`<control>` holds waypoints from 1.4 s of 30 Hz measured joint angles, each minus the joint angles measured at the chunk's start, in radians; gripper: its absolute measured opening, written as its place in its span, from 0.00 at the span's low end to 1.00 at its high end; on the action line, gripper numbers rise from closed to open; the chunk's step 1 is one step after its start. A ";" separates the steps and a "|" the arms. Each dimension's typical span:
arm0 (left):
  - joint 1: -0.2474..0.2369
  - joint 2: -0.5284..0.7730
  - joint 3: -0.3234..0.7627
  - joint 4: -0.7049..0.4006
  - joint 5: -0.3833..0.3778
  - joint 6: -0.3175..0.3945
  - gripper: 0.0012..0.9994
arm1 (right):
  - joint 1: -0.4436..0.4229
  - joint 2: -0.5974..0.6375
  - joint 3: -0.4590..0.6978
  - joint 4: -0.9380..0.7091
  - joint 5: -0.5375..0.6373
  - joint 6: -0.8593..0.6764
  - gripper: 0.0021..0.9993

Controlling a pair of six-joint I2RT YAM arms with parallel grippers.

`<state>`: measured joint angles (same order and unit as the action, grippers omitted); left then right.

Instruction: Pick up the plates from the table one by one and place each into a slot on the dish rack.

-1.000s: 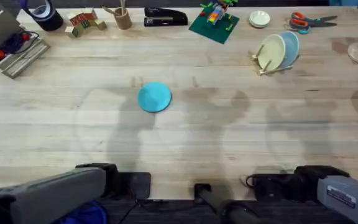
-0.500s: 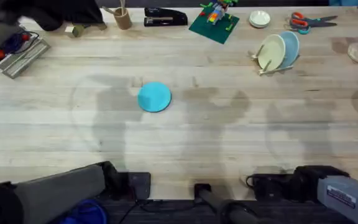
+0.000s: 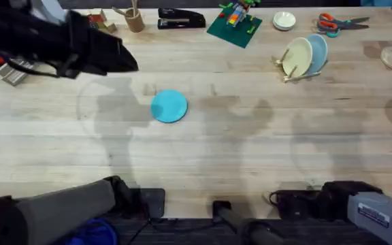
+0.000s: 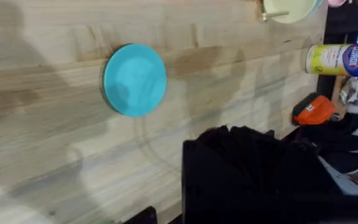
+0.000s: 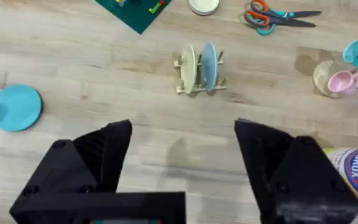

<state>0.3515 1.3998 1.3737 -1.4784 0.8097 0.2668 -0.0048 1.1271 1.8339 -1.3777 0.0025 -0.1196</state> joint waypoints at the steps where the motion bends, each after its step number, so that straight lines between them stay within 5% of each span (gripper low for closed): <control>1: 0.000 0.000 -0.022 0.014 0.003 0.000 0.04 | 0.000 0.000 0.000 0.000 0.000 0.000 0.99; 9: 0.000 0.000 -0.146 0.103 0.020 0.004 0.04 | 0.000 0.001 0.000 0.000 0.000 0.000 0.99; 21: 0.000 0.003 -0.162 0.122 0.034 0.004 0.04 | 0.000 0.024 0.002 0.000 0.000 0.000 0.99; 33: 0.000 0.140 -0.178 0.153 0.038 0.034 0.04 | 0.000 0.024 0.002 0.000 0.000 0.000 0.99; 42: 0.000 0.140 -0.361 0.280 0.084 0.042 0.04 | 0.000 0.024 0.002 0.000 0.000 0.000 0.99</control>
<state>0.3515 1.5400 1.0131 -1.1986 0.8939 0.3085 -0.0048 1.1515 1.8355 -1.3777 0.0025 -0.1198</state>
